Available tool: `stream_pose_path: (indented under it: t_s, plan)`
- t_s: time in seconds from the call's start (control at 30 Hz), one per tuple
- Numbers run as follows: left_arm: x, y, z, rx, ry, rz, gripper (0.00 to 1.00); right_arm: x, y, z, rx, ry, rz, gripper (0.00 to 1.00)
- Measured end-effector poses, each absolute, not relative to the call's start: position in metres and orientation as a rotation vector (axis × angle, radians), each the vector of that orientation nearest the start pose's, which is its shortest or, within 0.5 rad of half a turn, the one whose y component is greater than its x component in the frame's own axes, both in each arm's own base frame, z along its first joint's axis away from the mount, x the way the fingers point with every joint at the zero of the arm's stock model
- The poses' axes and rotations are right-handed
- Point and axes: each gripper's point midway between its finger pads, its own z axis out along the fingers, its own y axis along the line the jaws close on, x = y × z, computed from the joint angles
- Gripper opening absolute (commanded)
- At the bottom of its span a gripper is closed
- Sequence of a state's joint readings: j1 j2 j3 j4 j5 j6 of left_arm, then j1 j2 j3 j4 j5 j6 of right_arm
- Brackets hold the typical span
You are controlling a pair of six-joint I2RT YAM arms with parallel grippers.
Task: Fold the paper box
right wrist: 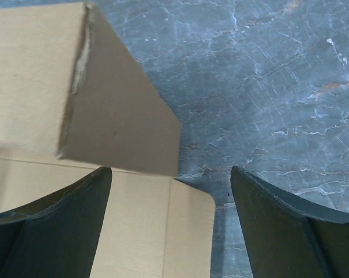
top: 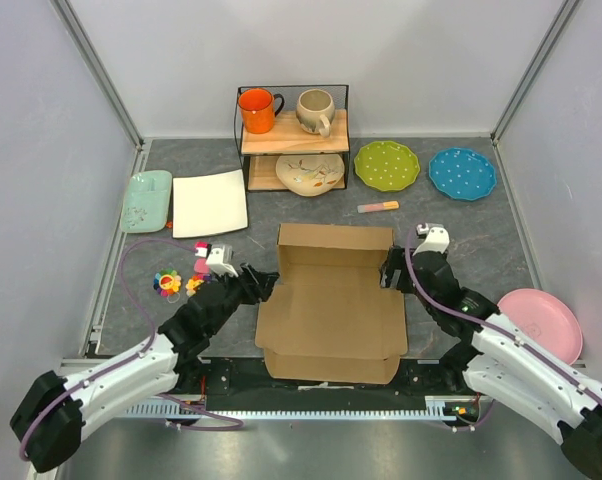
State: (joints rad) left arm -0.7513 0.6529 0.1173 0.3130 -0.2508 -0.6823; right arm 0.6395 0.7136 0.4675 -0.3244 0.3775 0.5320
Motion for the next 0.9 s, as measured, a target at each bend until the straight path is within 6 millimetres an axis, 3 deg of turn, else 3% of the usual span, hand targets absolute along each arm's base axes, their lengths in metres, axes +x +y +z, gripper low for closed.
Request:
stream_pose_path:
  t_s: [0.1, 0.2, 0.27, 0.5, 0.6, 0.7, 0.77, 0.83, 0.9]
  plan:
    - [0.225, -0.189, 0.111, -0.092, 1.872, -0.763, 0.65, 0.238, 0.118, 0.114, 0.111, 2.132, 0.262, 0.87]
    - [0.228, -0.191, 0.122, -0.094, 1.856, -0.754, 0.65, 0.235, 0.12, 0.123, 0.077, 2.098, 0.263, 0.86]
    - [0.23, -0.188, 0.136, -0.116, 1.828, -0.749, 0.65, 0.229, 0.126, 0.147, 0.02, 2.04, 0.279, 0.87]
    - [0.226, -0.157, 0.179, -0.216, 1.751, -0.695, 0.68, 0.215, 0.162, 0.267, -0.152, 1.878, 0.3, 0.93]
    - [0.225, -0.141, 0.196, -0.265, 1.753, -0.638, 0.7, 0.214, 0.189, 0.292, -0.292, 1.859, 0.16, 0.98]
    - [0.223, -0.131, 0.203, -0.297, 1.781, -0.583, 0.7, 0.212, 0.225, 0.284, -0.493, 1.837, -0.063, 0.98]
    - [0.221, -0.125, 0.204, -0.312, 1.807, -0.555, 0.7, 0.207, 0.248, 0.256, -0.679, 1.816, -0.237, 0.98]
    - [0.218, -0.12, 0.199, -0.323, 1.828, -0.533, 0.7, 0.202, 0.254, 0.226, -0.853, 1.794, -0.384, 0.98]
    - [0.214, -0.115, 0.195, -0.333, 1.843, -0.522, 0.71, 0.2, 0.251, 0.215, -0.961, 1.763, -0.483, 0.98]
